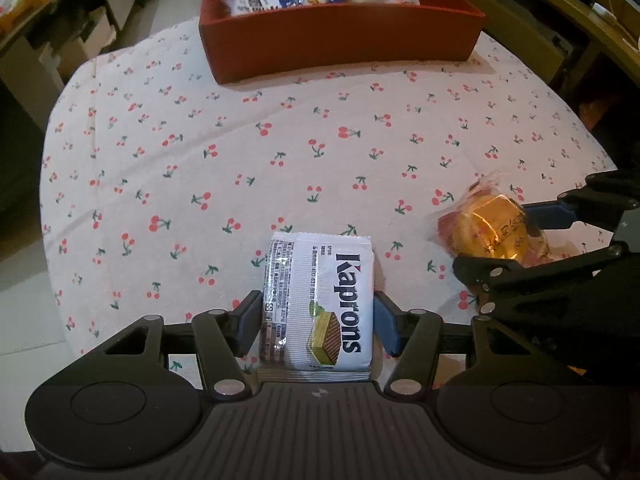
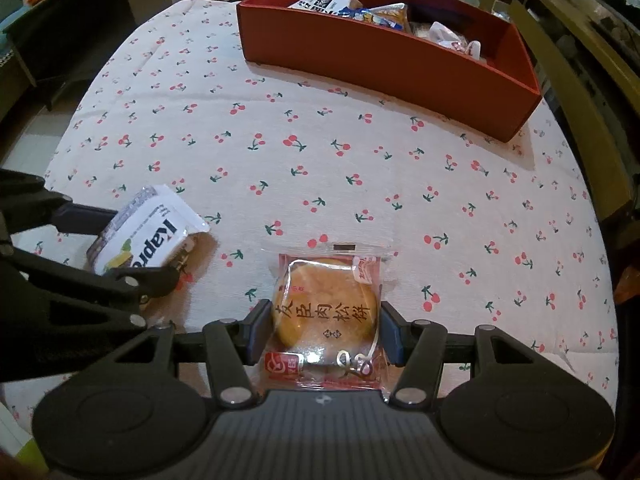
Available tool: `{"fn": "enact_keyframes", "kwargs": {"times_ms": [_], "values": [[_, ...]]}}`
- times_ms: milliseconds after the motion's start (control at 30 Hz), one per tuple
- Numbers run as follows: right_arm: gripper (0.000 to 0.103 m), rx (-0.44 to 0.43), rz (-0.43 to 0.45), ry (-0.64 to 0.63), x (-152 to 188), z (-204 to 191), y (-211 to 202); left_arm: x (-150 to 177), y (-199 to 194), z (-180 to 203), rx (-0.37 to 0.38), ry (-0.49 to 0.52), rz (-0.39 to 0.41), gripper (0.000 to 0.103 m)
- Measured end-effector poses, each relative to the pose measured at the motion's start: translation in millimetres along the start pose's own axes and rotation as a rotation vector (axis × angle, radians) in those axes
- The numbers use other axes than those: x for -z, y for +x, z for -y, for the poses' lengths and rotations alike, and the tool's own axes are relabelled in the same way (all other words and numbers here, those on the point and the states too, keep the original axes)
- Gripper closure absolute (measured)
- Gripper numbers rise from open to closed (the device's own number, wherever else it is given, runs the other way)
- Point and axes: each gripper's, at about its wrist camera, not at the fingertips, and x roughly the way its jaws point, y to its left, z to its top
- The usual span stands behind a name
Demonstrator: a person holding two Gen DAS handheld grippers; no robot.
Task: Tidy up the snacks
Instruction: 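Lift both held packets and carry them over the red box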
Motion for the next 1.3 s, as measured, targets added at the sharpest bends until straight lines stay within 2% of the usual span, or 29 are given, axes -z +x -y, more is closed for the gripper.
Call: {"fn": "enact_keyframes", "kwargs": {"times_ms": [767,1300], "values": [[0.035,0.032,0.07,0.031,-11.2,10.8,-11.9,-16.7,-10.3,3.6,-0.027,0.011,0.094,0.038],[0.035,0.059,0.147,0.101,-33.0,33.3,-23.5,-51.4,-20.5,9.2,-0.035,0.017,0.174,0.039]]}}
